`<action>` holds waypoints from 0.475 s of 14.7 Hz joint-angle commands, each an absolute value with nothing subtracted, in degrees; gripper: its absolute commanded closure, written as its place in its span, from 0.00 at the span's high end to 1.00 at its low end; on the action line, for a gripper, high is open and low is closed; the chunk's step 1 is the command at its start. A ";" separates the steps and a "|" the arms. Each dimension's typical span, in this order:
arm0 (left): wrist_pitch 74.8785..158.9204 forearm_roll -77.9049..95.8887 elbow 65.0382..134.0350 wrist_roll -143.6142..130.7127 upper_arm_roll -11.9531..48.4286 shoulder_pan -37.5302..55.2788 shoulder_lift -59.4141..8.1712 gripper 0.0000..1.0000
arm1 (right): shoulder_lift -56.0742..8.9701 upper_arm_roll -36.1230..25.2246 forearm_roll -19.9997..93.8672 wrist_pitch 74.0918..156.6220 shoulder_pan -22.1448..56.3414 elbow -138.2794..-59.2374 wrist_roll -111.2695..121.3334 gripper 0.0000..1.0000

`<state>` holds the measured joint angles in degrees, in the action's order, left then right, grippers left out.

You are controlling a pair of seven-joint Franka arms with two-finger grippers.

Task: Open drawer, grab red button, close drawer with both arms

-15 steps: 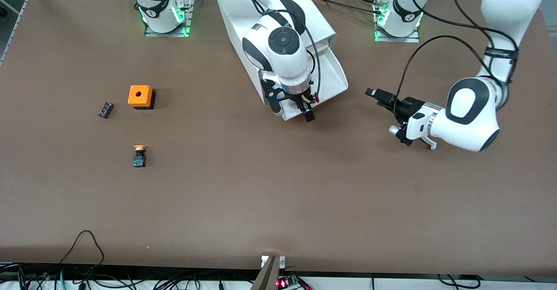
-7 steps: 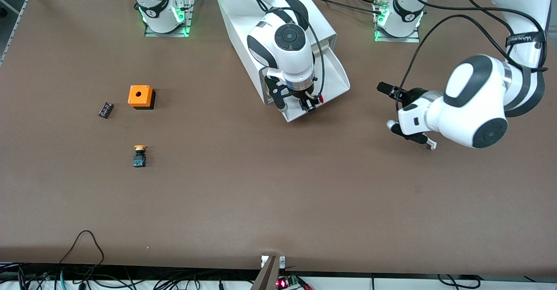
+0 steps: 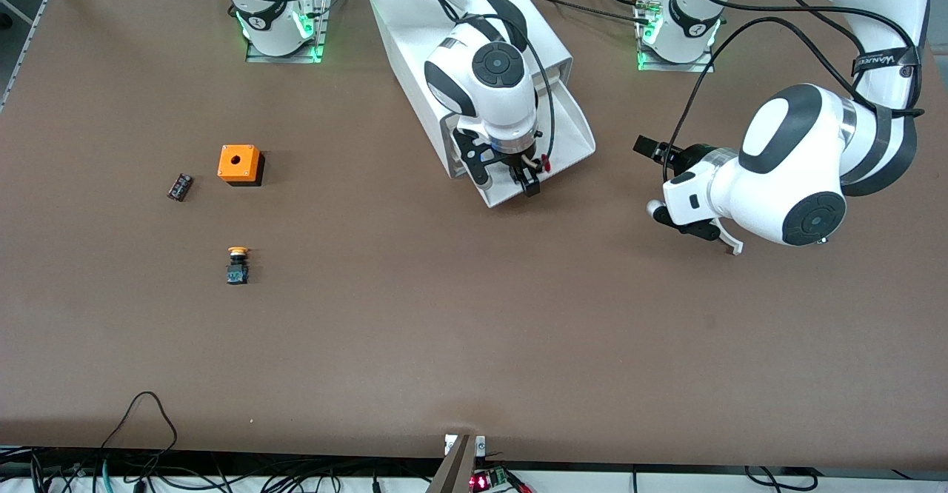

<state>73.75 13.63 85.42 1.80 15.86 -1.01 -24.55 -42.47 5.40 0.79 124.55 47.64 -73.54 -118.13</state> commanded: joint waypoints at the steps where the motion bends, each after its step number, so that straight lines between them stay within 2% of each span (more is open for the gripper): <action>1: 72.51 12.30 84.37 1.41 16.00 -0.97 -24.79 1.00 | -42.36 5.01 -0.26 125.07 48.25 -73.83 -120.15 0.96; 3: 72.51 12.30 84.37 1.58 16.00 -0.97 -24.79 1.00 | -42.28 5.10 -0.26 124.98 48.25 -73.83 -120.23 0.95; 4: 72.42 12.30 84.37 1.50 16.00 -0.97 -24.79 1.00 | -42.28 5.10 -0.35 124.89 48.25 -73.83 -120.15 0.91; 5: 72.51 12.30 84.37 1.58 15.91 -0.97 -24.79 1.00 | -42.19 5.01 -0.44 124.89 48.25 -73.74 -119.89 0.80; 7: 72.51 12.30 84.37 1.58 15.91 -0.97 -24.79 1.00 | -41.84 5.10 -0.44 124.63 48.25 -73.57 -119.36 0.51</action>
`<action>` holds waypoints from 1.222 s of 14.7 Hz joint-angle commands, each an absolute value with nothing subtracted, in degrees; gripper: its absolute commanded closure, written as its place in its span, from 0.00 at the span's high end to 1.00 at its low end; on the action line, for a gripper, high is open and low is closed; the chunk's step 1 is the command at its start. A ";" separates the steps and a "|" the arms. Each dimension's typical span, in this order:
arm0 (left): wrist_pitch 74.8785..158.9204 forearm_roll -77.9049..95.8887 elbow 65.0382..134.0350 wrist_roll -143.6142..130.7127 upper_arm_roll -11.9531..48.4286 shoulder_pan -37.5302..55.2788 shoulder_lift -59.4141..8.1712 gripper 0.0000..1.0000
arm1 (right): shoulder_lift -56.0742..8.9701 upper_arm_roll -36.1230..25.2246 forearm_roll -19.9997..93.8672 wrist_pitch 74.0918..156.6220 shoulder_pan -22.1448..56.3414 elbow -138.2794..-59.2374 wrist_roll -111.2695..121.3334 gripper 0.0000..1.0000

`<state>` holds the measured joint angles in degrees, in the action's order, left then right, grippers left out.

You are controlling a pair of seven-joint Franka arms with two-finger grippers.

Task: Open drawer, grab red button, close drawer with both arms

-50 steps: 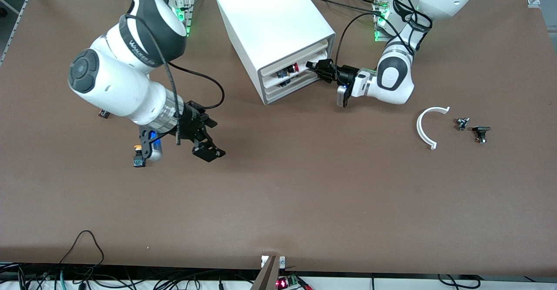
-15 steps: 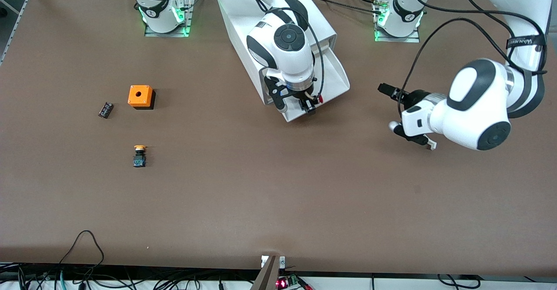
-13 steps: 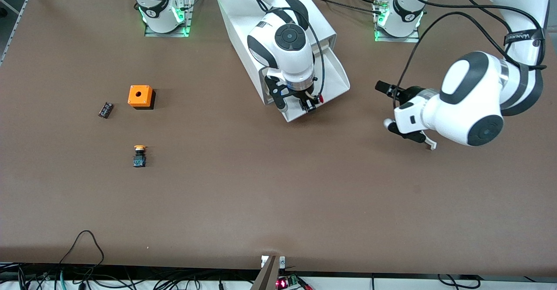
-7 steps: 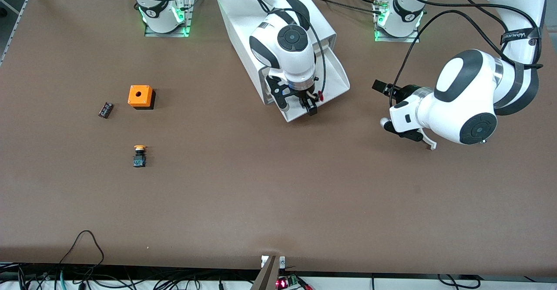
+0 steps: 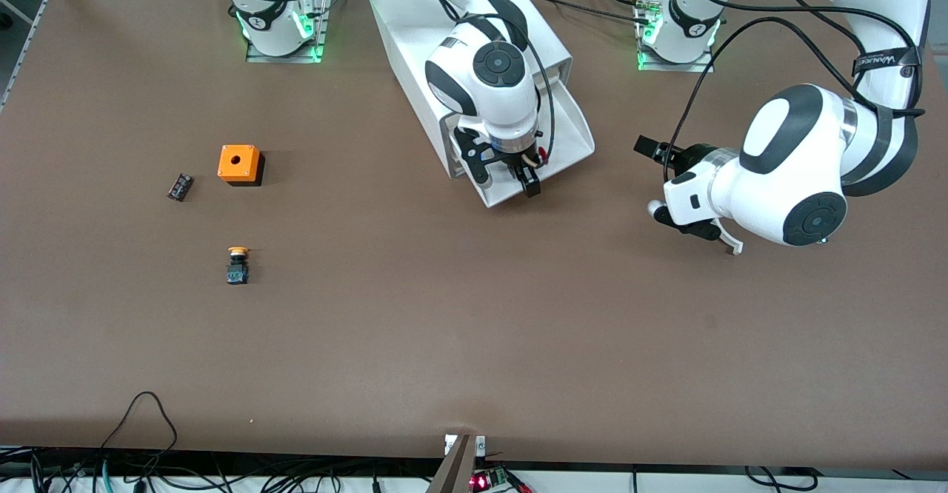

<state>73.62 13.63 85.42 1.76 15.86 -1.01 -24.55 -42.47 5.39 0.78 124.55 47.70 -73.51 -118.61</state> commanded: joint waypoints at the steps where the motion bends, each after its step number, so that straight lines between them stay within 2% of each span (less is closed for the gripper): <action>1: 72.42 12.30 84.37 1.58 15.91 -0.97 -24.79 1.00 | -41.66 5.01 -0.53 124.45 48.16 -73.48 -118.92 0.32; 2: 72.51 12.30 84.37 1.67 15.82 -0.97 -24.79 1.00 | -41.66 5.01 -0.44 124.19 48.16 -73.39 -118.05 0.16; 3: 72.42 12.30 84.37 1.67 15.82 -0.97 -24.79 1.00 | -41.14 5.01 -0.44 123.84 47.99 -73.30 -117.60 0.05; 4: 72.51 12.30 84.37 1.67 15.82 -0.97 -24.79 1.00 | -40.26 5.01 -0.09 123.14 47.55 -73.30 -117.51 0.00; 9: 72.60 12.30 83.94 -0.16 15.91 -0.97 -24.44 1.00 | -36.05 5.10 0.44 118.13 44.22 -72.16 -111.65 0.00; 14: 73.65 8.97 78.75 -15.62 15.91 -0.70 -23.82 1.00 | -33.75 5.01 1.49 113.04 37.28 -72.16 -83.56 0.00; 18: 82.16 4.23 78.66 -18.36 15.82 2.01 -23.99 1.00 | -33.22 4.83 2.28 107.24 30.78 -72.86 -59.38 0.00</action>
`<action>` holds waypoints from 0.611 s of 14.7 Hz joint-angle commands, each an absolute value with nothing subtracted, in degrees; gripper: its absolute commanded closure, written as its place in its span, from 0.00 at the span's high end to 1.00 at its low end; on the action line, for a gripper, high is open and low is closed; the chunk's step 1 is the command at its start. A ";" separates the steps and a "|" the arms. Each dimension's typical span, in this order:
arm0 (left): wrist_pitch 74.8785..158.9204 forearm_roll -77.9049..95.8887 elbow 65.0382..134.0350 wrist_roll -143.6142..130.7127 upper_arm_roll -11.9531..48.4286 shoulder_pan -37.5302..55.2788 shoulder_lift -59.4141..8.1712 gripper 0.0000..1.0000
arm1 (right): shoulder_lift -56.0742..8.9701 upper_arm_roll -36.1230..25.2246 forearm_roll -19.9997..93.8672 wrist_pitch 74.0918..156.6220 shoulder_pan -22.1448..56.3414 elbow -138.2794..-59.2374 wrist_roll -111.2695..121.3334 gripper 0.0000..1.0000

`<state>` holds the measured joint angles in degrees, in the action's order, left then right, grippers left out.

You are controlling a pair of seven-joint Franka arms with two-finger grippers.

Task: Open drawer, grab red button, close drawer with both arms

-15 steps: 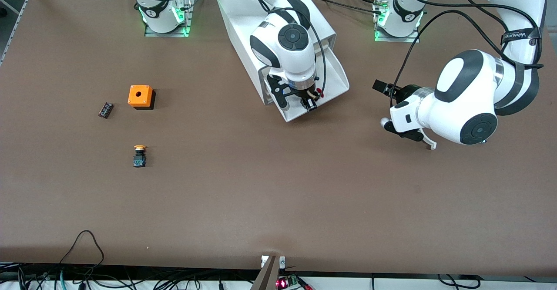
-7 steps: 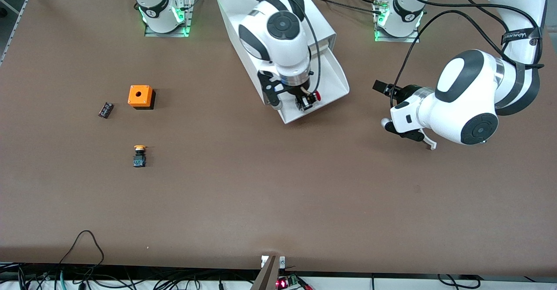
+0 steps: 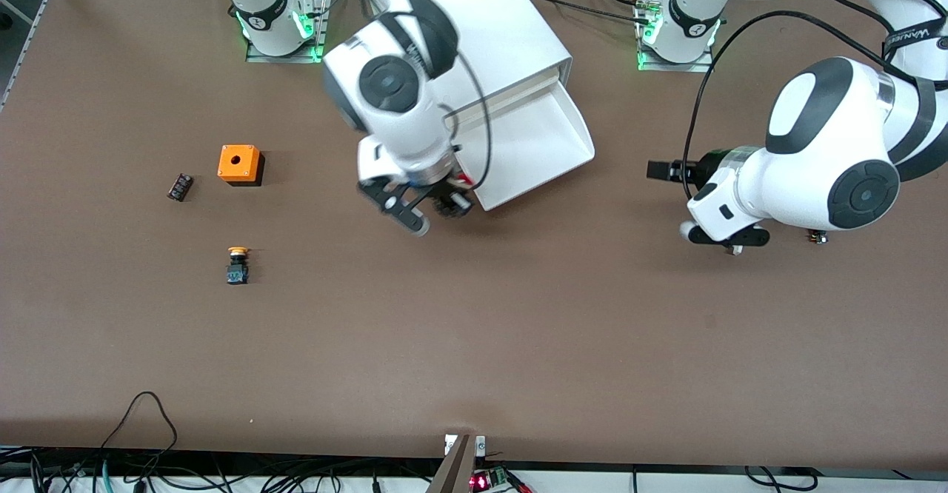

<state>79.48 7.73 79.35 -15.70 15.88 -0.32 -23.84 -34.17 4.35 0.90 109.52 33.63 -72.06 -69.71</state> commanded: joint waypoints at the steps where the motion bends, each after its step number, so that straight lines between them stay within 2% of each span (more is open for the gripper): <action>1: 83.57 2.39 78.31 -18.02 15.65 2.80 -24.26 1.00 | -33.14 4.75 2.37 105.49 29.02 -73.64 -53.58 0.00; 5: 87.53 3.59 71.29 -18.19 15.29 2.98 -30.67 1.00 | -31.64 2.03 2.20 104.94 22.60 -78.74 -32.13 0.00; 9: 93.94 2.99 72.16 -33.97 14.94 6.06 -31.90 1.00 | -30.06 -2.02 2.46 112.29 19.17 -88.03 -15.15 0.00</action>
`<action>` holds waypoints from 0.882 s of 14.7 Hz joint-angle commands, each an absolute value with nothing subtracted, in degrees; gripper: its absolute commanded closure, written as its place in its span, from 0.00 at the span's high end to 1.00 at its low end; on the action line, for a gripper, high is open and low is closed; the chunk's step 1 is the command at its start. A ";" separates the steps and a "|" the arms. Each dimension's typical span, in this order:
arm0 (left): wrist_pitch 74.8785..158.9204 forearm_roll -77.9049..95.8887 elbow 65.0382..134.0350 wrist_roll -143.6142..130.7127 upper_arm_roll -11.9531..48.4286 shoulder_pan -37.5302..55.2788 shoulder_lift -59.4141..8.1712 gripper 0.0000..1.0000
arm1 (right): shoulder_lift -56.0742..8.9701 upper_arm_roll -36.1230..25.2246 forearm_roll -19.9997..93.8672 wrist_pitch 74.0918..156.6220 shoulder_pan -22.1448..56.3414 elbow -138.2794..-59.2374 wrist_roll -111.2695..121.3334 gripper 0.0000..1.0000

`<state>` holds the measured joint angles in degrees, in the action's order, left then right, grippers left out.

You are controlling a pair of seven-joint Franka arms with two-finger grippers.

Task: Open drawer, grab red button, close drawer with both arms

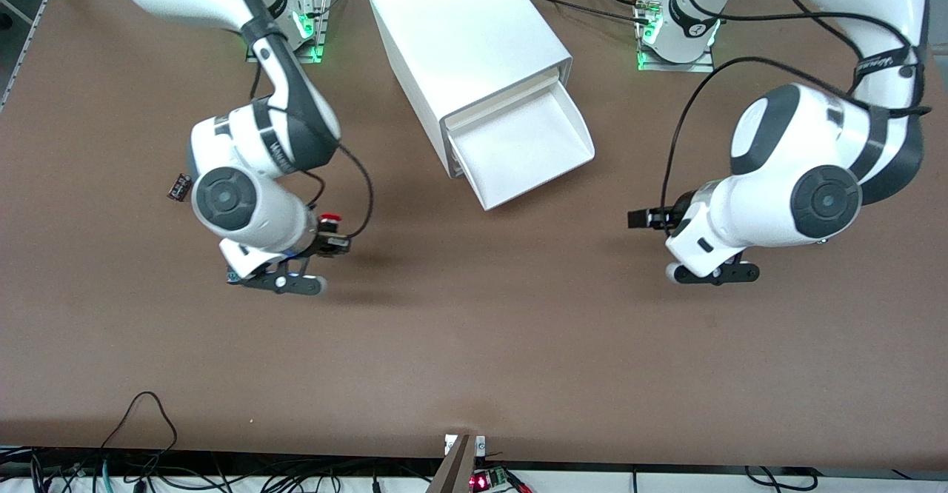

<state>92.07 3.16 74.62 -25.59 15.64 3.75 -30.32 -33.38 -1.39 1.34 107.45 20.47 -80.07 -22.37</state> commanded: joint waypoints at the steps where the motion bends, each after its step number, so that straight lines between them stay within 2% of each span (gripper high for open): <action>1: 95.87 2.90 73.38 -37.06 15.20 6.93 -32.25 1.00 | -29.80 -2.02 2.46 115.11 18.12 -90.59 -12.77 0.00; 5: 103.25 2.81 79.78 -44.81 15.03 10.28 -32.61 1.00 | -31.37 -2.11 2.55 125.58 14.51 -96.41 -6.25 0.00; 9: 113.62 1.33 90.15 -53.76 14.94 15.28 -32.17 1.00 | -34.62 -2.11 2.46 129.72 11.34 -97.29 -5.28 0.00; 13: 114.70 -0.97 94.03 -56.78 15.47 17.67 -31.12 1.00 | -37.08 -2.11 2.46 132.97 8.88 -97.65 -2.29 0.00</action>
<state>113.92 0.79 90.80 -55.47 15.70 17.42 -33.74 -36.57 -2.67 1.50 130.79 10.42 -96.98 -4.73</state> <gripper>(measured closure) 0.000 0.665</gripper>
